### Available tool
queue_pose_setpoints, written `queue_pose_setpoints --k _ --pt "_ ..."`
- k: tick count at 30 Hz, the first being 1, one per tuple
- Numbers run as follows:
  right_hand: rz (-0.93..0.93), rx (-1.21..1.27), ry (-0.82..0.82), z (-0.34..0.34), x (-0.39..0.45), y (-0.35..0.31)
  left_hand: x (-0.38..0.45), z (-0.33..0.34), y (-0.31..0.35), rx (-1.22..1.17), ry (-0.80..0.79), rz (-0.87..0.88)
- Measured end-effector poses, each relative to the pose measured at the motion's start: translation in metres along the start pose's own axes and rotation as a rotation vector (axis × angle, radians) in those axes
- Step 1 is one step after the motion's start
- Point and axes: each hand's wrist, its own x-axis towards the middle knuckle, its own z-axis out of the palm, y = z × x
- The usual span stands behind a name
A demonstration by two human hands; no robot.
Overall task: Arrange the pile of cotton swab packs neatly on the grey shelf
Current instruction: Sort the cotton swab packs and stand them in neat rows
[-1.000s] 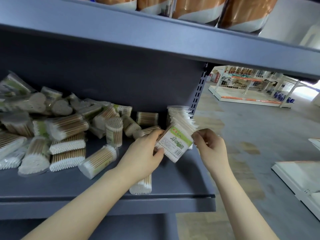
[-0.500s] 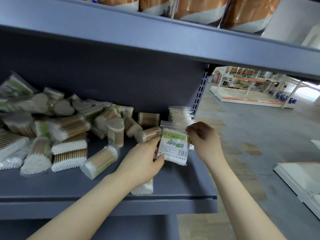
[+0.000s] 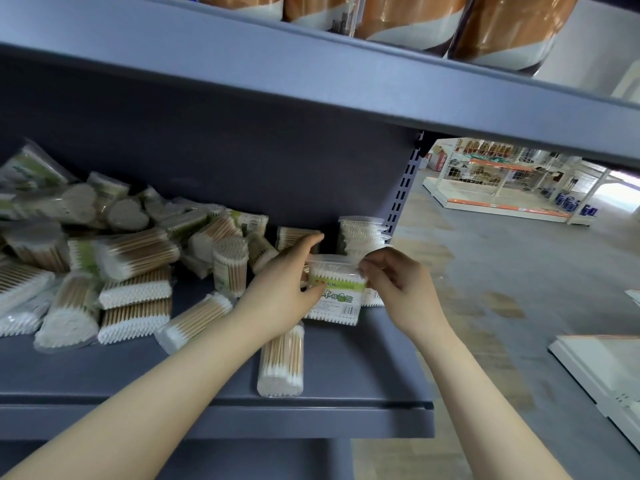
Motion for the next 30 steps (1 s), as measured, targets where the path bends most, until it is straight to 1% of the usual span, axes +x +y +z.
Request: queue_pose_setpoints --k 2,5,7,9,13,17,21,24,28,30 --pt "-0.013 -0.012 -0.011 0.001 0.003 0.0 0.005 -0.002 0.001 0.079 -0.022 0.005" --pt "-0.022 -0.048 -0.02 0.0 0.01 0.001 0.012 -0.001 0.0 0.078 -0.07 0.002" --pt "-0.021 -0.049 -0.014 -0.001 0.015 0.004 0.017 0.001 -0.001 0.076 -0.073 -0.013" --pt "-0.021 -0.056 0.012 -0.001 0.02 0.006 0.023 0.0 -0.001 0.078 -0.039 -0.043" --pt "-0.006 -0.037 0.079 0.0 0.027 0.013 0.031 -0.011 -0.005 0.124 0.088 -0.095" --pt "0.002 -0.016 0.132 0.01 0.028 0.02 0.032 -0.021 -0.011 0.165 0.134 -0.131" --pt "0.059 0.044 0.18 0.032 0.023 0.022 0.034 -0.032 -0.017 0.223 0.21 -0.139" --pt "0.045 0.093 0.15 0.054 0.016 0.017 0.033 -0.04 -0.021 0.277 0.262 -0.112" --pt "0.043 0.029 0.075 0.078 0.018 0.01 0.034 -0.052 -0.028 0.318 0.337 -0.076" --pt "0.052 -0.002 0.064 0.089 0.022 0.011 0.035 -0.058 -0.033 0.337 0.34 -0.068"
